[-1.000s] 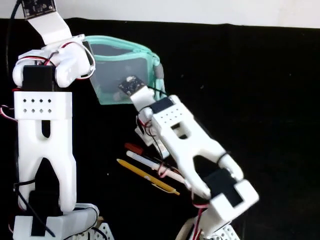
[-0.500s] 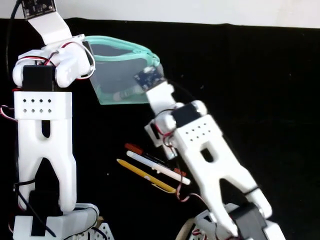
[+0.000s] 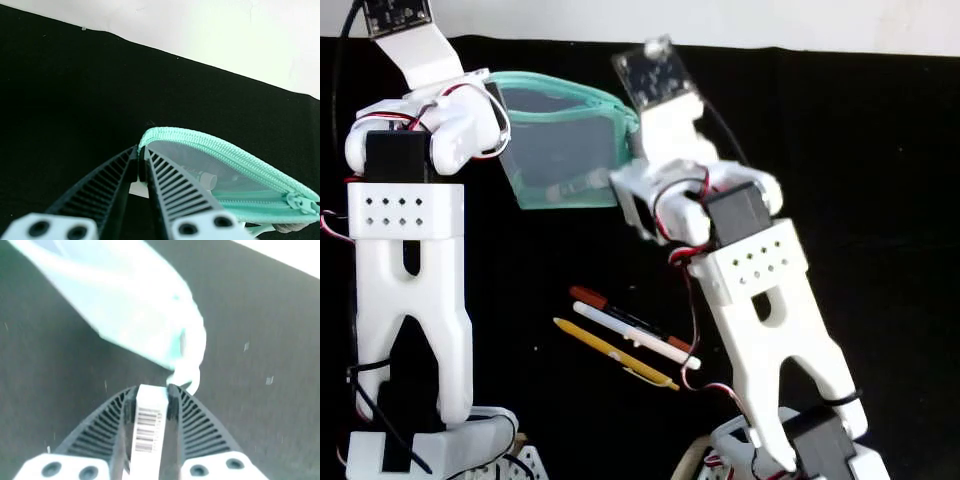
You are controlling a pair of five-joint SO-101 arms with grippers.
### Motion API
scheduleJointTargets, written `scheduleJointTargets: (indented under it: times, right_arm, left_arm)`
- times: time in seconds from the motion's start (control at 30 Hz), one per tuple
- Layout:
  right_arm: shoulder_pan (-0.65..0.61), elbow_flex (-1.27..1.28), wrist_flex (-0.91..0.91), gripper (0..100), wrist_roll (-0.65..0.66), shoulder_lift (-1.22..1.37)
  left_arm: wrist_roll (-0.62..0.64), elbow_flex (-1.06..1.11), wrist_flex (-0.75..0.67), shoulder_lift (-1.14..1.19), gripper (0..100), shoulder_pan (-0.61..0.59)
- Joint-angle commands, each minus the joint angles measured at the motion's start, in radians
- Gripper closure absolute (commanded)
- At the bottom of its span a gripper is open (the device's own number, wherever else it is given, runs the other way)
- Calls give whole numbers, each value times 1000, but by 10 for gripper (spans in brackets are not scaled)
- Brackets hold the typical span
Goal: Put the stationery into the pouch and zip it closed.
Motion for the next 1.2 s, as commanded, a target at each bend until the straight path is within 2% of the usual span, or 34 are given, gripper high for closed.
scheduleJointTargets:
  times: [0.0, 0.6, 0.87, 1.17]
  right_arm:
    - [12, -159, 4, 991, -6, 39]
    - [2, -868, -5, 991, -9, 409]
    - [-124, -1047, -5, 991, -6, 529]
    - [-131, -1319, -5, 991, -9, 740]
  left_arm:
    - [-6, 5, 0, 47, 994, 4]
    - [-6, 7, 0, 47, 994, 5]
    - [-6, 5, 0, 47, 994, 5]
    - [-6, 5, -2, 47, 994, 5]
